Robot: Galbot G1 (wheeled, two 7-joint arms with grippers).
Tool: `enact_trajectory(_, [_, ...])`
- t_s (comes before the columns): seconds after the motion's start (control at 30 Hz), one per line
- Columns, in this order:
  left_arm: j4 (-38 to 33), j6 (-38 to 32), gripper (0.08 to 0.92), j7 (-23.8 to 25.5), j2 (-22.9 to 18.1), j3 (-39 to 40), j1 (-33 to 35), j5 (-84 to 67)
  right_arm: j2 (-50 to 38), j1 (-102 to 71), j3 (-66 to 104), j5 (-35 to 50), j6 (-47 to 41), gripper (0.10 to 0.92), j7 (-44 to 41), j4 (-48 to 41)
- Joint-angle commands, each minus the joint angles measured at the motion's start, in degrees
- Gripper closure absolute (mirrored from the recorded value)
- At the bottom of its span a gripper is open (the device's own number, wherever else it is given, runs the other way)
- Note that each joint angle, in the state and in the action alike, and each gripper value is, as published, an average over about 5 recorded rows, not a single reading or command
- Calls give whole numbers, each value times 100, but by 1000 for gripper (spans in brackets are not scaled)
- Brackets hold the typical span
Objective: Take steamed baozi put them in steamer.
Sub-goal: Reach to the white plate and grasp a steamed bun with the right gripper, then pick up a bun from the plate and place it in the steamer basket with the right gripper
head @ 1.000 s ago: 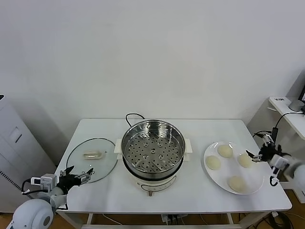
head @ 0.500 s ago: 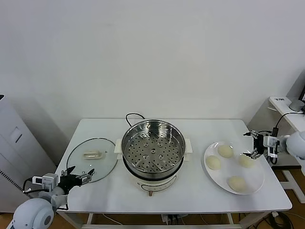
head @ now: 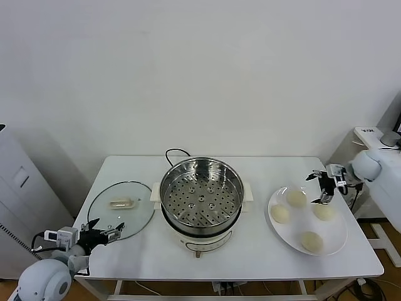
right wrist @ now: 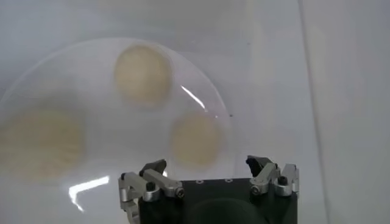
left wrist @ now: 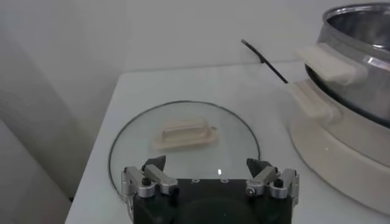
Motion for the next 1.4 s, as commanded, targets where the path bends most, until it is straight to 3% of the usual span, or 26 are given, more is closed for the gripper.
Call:
enact_trajectory(0.03, [-16,20,177,10,7,7,0,13,663,482,-525,-484,248,203,-267,-826])
enact_trajectory(0.6, [-70,14,177,32,-31,27,88,13,1020,9,298,-1338,461,215,95,-1268])
enact_trajectory(1.17, [-104,11,177,37,-52,48,115,15,1127,-91,686,-1486,474,517,99,-1320])
enact_trajectory(1.4, [-140,15,177,34,-53,32,145,16,685,110,51,-748,339,550,-5,-433])
